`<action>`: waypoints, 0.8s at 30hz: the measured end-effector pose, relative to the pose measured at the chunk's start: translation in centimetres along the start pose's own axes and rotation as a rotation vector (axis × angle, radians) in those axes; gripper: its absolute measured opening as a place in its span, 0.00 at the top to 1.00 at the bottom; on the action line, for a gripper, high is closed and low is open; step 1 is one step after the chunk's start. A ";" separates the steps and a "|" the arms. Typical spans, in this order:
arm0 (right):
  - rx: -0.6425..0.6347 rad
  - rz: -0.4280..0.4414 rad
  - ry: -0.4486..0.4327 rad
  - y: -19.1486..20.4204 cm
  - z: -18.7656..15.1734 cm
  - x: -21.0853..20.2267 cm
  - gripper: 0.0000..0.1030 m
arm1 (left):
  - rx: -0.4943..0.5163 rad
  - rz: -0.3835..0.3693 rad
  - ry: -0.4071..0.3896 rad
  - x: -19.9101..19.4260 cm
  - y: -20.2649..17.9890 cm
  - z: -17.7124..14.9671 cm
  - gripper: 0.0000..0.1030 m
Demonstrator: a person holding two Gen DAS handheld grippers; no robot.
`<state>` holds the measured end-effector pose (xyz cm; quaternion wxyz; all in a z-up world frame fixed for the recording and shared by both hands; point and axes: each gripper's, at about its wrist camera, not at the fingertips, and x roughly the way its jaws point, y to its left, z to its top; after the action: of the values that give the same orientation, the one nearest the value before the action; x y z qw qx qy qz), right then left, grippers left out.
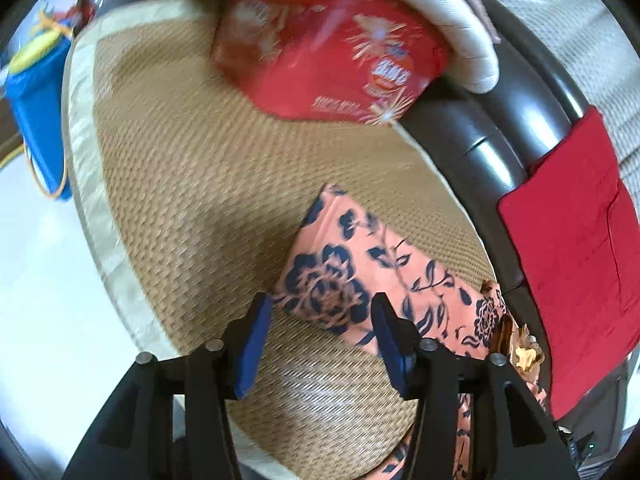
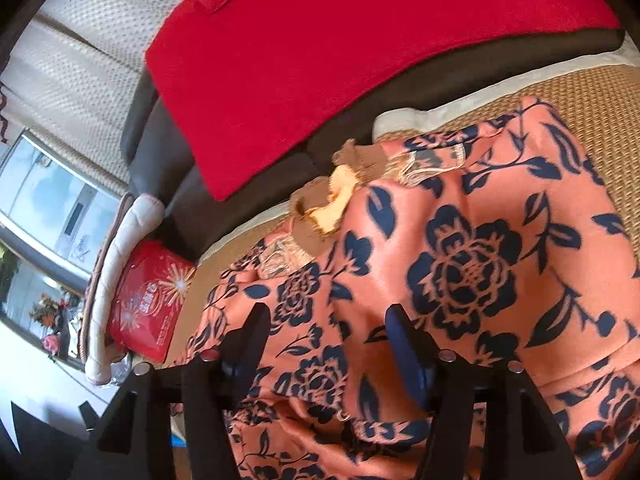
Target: Fold small clothes
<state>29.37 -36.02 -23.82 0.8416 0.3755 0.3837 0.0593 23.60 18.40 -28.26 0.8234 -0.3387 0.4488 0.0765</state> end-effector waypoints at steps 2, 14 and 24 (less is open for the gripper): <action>-0.009 0.004 0.008 0.3 -0.4 0.3 0.37 | -0.036 -0.019 0.030 0.4 0.7 -0.6 0.45; -0.033 -0.009 -0.008 0.1 -0.5 0.5 0.37 | -0.180 -0.210 0.058 4.3 1.4 -1.1 0.50; -0.059 -0.017 -0.044 0.5 -0.3 0.4 0.37 | -0.247 -0.242 -0.034 5.4 1.2 -0.1 0.70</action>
<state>29.50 -35.28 -23.82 0.8610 0.3486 0.3663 0.0550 26.16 18.27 -33.15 0.7863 -0.4875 0.3778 0.0369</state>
